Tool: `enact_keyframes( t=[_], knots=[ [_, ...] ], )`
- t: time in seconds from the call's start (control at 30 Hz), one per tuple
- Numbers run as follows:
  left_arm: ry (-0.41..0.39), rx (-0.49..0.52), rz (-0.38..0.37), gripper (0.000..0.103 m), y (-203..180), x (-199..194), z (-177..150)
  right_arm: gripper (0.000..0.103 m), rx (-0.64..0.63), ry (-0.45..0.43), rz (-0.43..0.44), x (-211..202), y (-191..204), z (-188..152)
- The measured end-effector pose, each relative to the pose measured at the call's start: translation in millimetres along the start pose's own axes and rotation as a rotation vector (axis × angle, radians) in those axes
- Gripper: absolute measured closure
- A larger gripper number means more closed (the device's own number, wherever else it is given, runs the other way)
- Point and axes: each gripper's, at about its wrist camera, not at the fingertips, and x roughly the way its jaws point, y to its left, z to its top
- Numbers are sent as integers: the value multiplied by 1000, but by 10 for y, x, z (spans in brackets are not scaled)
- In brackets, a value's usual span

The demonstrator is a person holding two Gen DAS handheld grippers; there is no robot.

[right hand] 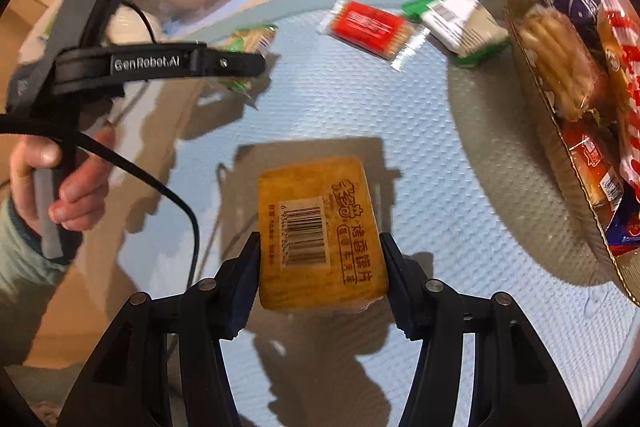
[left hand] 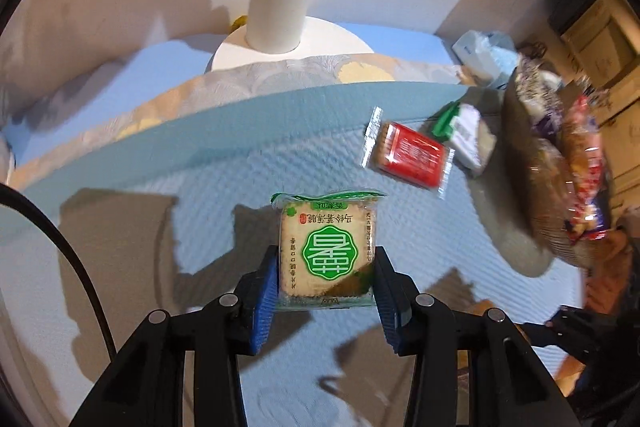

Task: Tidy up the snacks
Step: 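Carry the cracker pack and orange cake pack over the glass plate and open both tools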

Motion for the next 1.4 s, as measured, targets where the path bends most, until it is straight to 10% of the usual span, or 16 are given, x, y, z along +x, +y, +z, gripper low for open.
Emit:
enact_keyframes(
  t=[0.67,1.4],
  knots=[
    [-140,-4,-10,61,-444,-717,-228,49,-72,-108,74,-625,155,73],
    [-233,224,-167,60,-2411,-406,1004,49,228,-411,-251,-2020,-1652,270]
  ],
)
